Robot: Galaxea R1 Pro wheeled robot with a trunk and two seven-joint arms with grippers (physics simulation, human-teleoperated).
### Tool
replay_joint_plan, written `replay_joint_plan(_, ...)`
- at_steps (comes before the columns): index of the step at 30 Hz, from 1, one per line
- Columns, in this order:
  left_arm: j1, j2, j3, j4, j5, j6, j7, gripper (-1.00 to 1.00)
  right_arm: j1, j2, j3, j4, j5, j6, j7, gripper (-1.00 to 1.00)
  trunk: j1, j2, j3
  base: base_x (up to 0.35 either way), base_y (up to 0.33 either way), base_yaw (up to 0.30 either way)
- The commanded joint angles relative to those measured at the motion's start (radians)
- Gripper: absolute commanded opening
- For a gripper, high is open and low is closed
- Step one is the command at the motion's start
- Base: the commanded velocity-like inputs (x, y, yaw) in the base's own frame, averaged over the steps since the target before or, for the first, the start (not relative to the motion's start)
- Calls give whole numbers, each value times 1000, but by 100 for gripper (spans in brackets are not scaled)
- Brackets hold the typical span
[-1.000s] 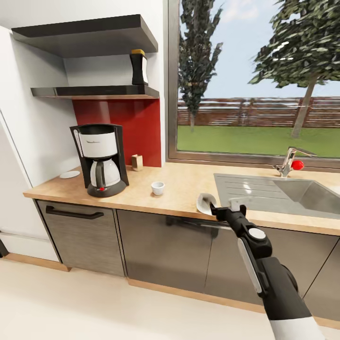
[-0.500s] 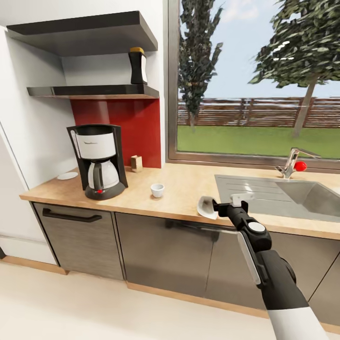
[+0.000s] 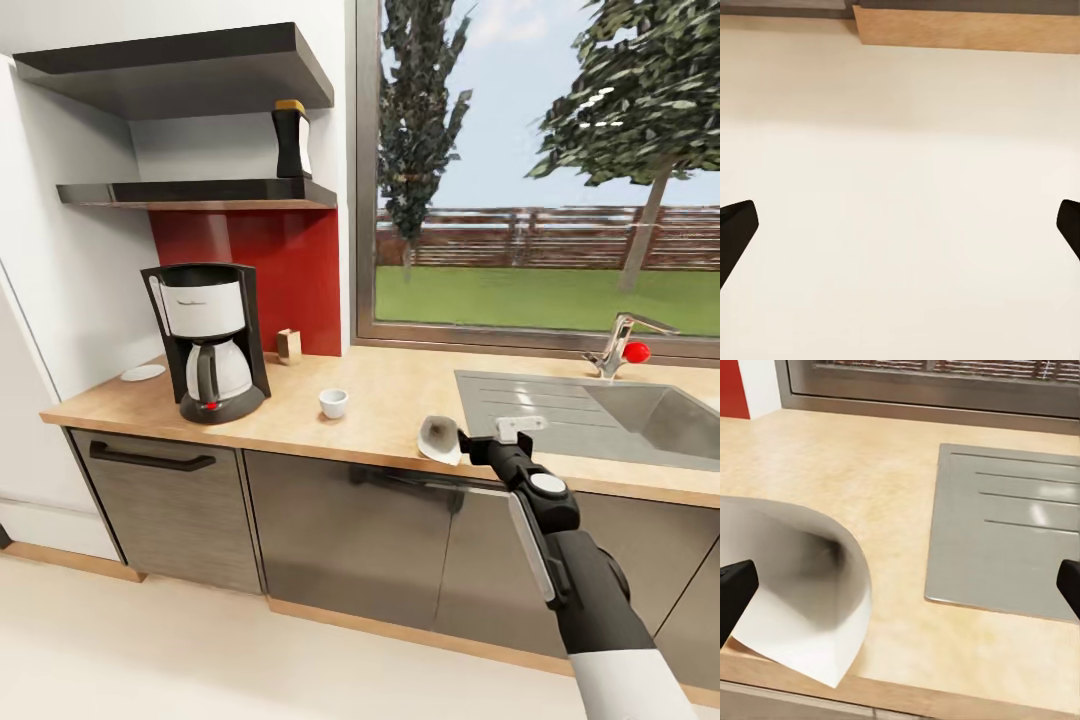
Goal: Set up a coffee station on the kitchen countertop: keep the coffee maker on the countertop, move the bottle of coffee from the kitchen shelf to the counter next to the coffee maker, place a paper coffee filter on top of the coffee maker, put the saucer next to the coffee maker with the coffee cup on the saucer, and place the electric kettle next to the coffee maker.
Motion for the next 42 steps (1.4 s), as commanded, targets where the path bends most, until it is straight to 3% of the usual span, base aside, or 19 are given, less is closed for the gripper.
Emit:
replay_joint_plan(1,0,0,0,0,-7,-3,0,100,-1,-1,3,1,2,6,-4,100,0,-1,-1,0,0,0)
replay_joint_plan(10,0,0,0,1,-7,-3,0,100,1,-2,3,19,3,6,-4,100,0,-1,-1,59,0,0)
replay_joint_plan(18,0,0,-1,1,-8,-3,0,100,1,-3,2,117,2,5,-3,100,0,-1,-1,119,0,0)
replay_joint_plan(42,0,1,0,1,-7,-3,0,100,1,-4,2,130,4,5,-3,100,0,-1,-1,50,0,0)
